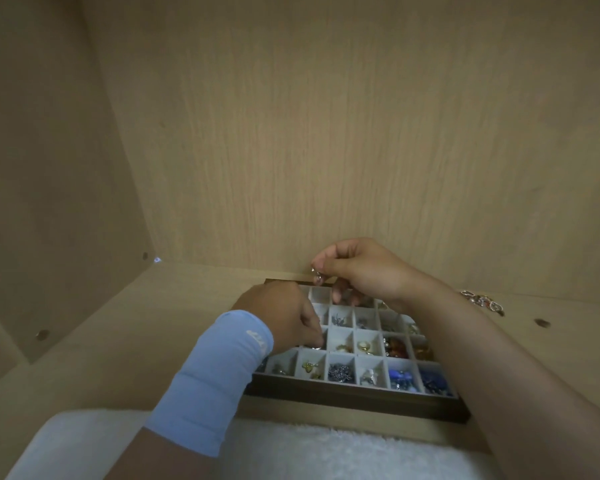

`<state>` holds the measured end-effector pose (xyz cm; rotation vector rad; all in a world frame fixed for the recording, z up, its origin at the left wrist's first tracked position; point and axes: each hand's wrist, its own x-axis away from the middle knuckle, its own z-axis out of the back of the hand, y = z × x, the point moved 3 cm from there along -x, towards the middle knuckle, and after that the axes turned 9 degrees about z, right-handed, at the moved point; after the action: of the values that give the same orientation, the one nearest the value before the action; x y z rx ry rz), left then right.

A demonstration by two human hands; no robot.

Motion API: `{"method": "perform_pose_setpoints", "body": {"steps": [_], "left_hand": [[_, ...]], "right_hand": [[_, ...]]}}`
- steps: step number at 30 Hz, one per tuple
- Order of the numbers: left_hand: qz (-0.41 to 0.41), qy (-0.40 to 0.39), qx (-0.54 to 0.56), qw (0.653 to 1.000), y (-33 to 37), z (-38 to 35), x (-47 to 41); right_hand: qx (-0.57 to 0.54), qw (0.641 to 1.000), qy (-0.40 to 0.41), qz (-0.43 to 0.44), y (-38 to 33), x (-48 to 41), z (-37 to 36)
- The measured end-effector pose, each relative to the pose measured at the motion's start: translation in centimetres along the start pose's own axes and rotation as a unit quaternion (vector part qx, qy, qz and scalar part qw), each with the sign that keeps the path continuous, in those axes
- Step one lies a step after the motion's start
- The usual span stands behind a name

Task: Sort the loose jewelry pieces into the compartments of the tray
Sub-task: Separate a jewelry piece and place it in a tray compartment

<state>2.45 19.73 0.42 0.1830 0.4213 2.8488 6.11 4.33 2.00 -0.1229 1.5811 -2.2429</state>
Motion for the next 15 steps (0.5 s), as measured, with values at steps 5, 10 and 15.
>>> {"method": "perform_pose_setpoints", "body": {"steps": [5,10,15], "left_hand": [[-0.006,-0.016,0.074,0.997,-0.8,0.5,0.3],[0.021,0.025,0.142,0.989,-4.4,2.7,1.9],[0.046,0.011,0.134,0.990,-6.3,2.7,4.0]], "right_hand": [[0.015,1.000,-0.003,0.003,-0.2,0.2,-0.1],[0.031,0.998,-0.052,0.012,-0.8,0.5,-0.9],[0.065,0.983,-0.173,0.006,-1.3,0.9,-2.4]]}}
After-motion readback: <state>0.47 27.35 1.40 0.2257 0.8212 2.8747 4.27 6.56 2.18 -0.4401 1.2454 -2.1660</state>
